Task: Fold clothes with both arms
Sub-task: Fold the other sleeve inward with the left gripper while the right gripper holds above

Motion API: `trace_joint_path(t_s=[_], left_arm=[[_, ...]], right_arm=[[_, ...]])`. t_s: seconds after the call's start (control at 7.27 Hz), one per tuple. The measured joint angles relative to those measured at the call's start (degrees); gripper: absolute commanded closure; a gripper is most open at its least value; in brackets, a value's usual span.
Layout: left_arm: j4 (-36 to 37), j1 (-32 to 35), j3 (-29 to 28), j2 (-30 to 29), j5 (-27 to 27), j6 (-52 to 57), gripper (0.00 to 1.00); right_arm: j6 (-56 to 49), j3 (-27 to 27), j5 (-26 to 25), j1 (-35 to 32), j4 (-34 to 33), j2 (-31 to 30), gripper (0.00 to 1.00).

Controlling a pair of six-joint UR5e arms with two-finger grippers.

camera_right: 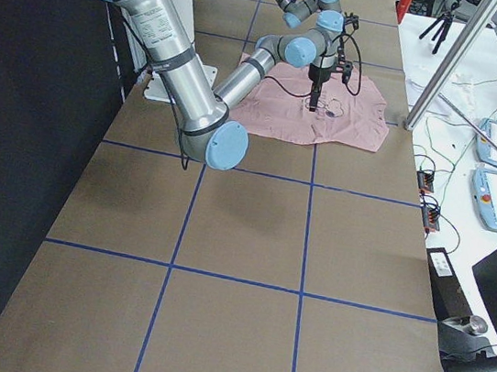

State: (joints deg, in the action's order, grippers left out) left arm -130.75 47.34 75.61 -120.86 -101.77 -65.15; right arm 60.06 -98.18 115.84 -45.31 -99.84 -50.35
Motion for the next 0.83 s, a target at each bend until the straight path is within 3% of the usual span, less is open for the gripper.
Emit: trace_joint_path(t_s=[0.14,0.41,0.69,0.83], left_arm=[[2.2,-0.7,0.0,-3.0,-0.6,-4.1,1.00],[3.5,-2.5,-8.7,-13.9,-0.7,-11.4,1.00],[3.0,-3.8,-16.8,-20.5,0.4,-14.0,0.00],[2.3,-4.5,-17.7,-21.0,1.8,-14.1,0.00]], right_arm=[[0.0,0.0,0.0,0.0,0.0,0.0,0.00],[-0.2,0.0,0.1,-0.1,0.2,-0.2,0.00],[-0.1,0.0,0.1,-0.1,0.9,-0.7,0.00],[-0.1,0.1,0.1,-0.1,1.5,-1.0,0.00]])
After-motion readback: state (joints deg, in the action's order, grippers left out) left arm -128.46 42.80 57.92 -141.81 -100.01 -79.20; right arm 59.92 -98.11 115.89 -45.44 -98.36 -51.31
